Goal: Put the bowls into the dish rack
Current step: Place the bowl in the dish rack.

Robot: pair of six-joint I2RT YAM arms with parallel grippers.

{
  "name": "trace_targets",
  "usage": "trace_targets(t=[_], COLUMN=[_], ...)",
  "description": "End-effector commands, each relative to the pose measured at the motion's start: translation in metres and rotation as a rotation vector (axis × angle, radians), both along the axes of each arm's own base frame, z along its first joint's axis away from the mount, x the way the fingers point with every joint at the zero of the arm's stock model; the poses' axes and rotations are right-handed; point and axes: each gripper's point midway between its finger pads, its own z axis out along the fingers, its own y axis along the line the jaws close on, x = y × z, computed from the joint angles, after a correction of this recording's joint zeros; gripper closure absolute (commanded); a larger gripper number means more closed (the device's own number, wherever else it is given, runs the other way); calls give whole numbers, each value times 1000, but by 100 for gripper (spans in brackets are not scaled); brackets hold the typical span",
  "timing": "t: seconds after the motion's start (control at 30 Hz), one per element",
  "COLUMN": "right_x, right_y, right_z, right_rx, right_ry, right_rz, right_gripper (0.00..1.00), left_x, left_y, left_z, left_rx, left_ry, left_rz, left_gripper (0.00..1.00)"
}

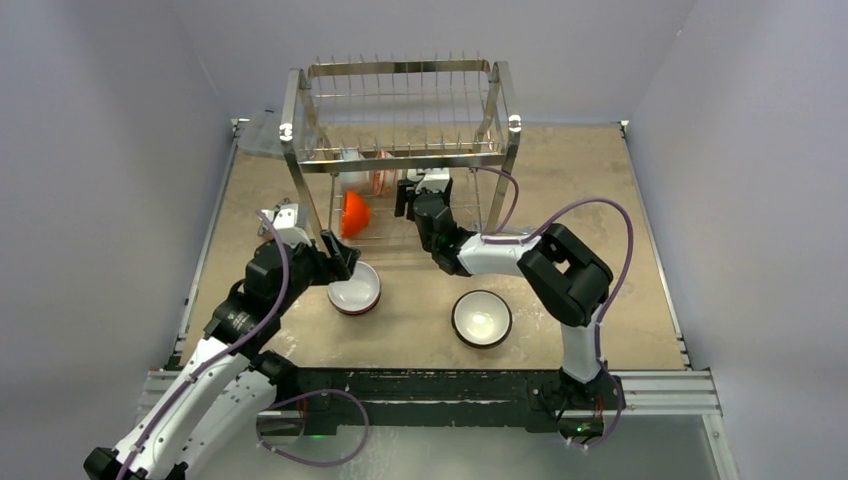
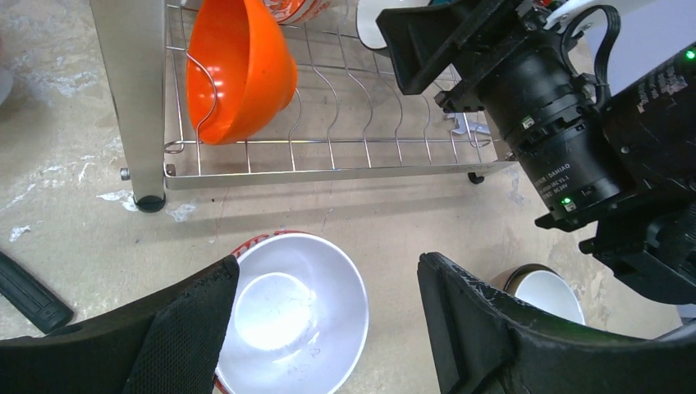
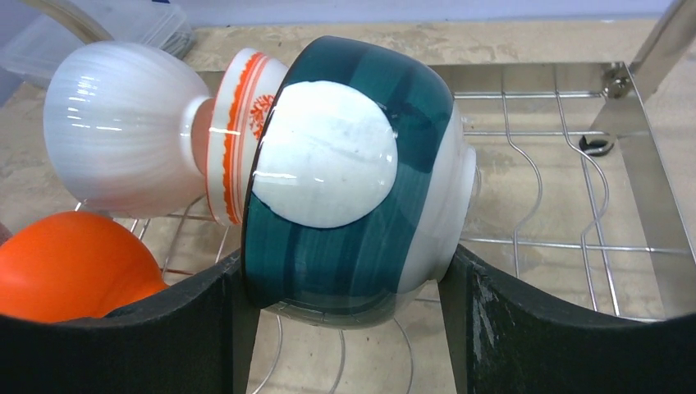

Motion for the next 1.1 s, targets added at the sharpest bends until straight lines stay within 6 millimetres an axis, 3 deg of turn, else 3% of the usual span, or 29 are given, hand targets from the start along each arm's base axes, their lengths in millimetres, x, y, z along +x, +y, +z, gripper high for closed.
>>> trace_targets(t=[0.0, 0.27, 0.53, 0.93, 1.07], right_x=[17, 39, 53, 76, 81], right_y=[19, 10, -24, -10, -7], right_z=[50, 44, 37, 19, 23], right_rx=[0, -70, -110, -215, -237], right_ry=[-114, -82, -52, -64, -95], right_rz=[90, 85, 29, 74, 80], right_gripper=[100, 100, 100, 100, 100], left_x=[-2, -8, -9, -9, -10], left_y=[-1, -4, -3, -2, -4], left_z=[1, -3, -6, -12, -13], left_rx=[-35, -96, -88, -75, -85], left_ry=[7, 8, 19, 32, 31], left_rz=[7, 2, 3, 8, 1], left_gripper=[22, 22, 22, 22, 22])
